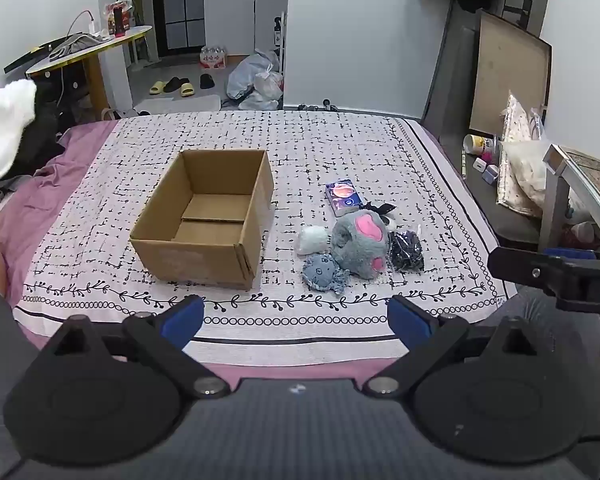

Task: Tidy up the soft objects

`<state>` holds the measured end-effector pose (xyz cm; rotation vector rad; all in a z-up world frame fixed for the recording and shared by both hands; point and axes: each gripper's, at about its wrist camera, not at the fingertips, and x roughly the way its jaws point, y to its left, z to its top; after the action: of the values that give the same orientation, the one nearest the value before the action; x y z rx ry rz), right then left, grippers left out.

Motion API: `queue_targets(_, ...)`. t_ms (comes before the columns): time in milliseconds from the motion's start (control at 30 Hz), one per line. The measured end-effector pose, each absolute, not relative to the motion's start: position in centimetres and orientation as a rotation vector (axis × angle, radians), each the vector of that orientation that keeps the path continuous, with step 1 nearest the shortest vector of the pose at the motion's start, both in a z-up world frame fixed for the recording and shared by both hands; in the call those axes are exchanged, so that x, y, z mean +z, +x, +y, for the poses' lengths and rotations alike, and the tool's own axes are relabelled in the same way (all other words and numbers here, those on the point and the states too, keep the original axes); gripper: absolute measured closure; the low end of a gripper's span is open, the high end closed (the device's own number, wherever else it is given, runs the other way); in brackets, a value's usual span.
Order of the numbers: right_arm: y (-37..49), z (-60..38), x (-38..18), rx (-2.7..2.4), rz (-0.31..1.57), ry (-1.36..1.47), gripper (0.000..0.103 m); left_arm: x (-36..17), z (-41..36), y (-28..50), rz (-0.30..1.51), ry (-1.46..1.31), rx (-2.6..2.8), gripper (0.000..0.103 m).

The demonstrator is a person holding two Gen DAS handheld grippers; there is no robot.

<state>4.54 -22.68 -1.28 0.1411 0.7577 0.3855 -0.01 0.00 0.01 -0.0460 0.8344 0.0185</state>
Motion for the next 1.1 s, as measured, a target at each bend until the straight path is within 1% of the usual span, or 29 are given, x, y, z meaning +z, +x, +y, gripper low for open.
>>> queue_targets(367, 4.4, -23.1, -1.1, 0.381, 0.758, 0.15, 0.0, 0.4, -1.0, 0.5, 0.834, -0.053, 0.014, 0.005)
queue_targets(1100, 4.0, -22.6, -1.4, 0.389, 0.769, 0.122, 0.0, 0.6, -0.6, -0.6, 0.797, -0.065, -0.005, 0.005)
